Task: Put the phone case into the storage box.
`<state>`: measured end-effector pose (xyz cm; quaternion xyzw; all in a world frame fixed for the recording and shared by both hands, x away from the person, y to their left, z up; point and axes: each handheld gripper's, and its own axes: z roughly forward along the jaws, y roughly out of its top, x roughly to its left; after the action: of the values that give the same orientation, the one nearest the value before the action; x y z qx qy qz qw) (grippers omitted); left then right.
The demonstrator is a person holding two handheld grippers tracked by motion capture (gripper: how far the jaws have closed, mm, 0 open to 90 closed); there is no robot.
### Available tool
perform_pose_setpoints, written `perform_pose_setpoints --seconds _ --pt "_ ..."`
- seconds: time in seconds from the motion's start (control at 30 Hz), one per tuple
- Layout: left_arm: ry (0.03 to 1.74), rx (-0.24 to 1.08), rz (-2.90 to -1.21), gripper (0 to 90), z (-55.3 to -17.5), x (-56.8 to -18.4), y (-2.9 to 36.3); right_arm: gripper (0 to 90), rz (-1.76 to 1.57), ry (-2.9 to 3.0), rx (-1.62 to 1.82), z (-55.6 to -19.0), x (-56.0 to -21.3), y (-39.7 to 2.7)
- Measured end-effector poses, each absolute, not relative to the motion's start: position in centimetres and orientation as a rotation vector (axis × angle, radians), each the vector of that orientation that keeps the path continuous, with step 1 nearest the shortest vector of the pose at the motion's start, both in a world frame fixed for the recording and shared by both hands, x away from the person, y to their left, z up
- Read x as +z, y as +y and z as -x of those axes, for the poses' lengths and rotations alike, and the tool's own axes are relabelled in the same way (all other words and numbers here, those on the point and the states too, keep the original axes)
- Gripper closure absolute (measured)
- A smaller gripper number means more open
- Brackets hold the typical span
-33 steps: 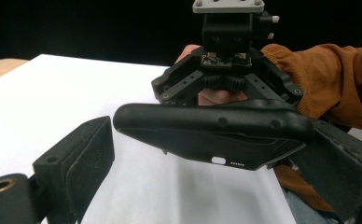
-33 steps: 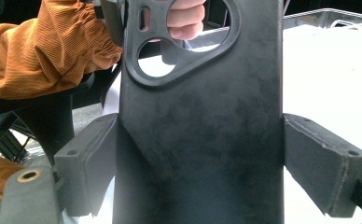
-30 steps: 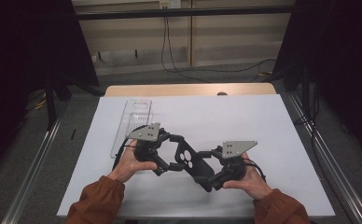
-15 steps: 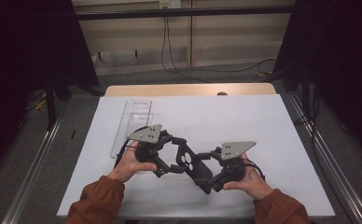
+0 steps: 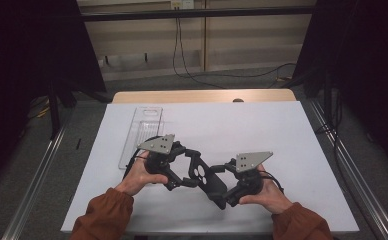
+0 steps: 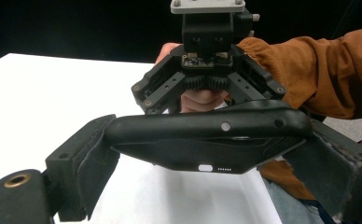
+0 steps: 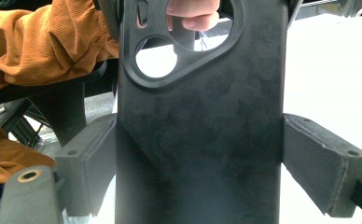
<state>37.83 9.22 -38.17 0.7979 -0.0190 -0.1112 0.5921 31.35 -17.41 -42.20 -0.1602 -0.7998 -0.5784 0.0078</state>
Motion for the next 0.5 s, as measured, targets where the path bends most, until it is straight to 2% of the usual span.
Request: perform_pose_setpoints --seconds 0.5 --pt "-0.049 -0.254 -1.875 12.1 -37.46 -37.86 8.87 14.5 0.476 -2.517 -1.782 -31.3 -42.19 -17.25"
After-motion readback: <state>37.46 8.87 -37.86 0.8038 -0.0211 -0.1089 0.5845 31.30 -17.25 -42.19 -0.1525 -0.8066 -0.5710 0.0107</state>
